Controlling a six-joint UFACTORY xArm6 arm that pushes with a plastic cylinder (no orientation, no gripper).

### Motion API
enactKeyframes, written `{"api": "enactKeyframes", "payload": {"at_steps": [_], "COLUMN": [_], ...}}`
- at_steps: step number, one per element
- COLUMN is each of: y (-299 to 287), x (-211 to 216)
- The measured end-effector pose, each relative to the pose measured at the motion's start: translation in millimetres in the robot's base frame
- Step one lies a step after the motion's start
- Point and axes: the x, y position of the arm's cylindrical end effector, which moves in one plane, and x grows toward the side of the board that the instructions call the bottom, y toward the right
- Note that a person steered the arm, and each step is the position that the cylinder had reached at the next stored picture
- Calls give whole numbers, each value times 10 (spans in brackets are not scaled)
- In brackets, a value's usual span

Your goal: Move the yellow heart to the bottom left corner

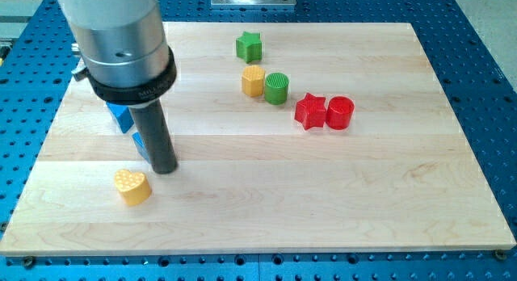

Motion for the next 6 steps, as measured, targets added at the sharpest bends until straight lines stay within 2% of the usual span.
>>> {"api": "enactKeyframes", "payload": {"at_steps": [2, 4, 5, 6], "y": [-2, -514, 57, 39], "x": [259, 472, 476, 515]}}
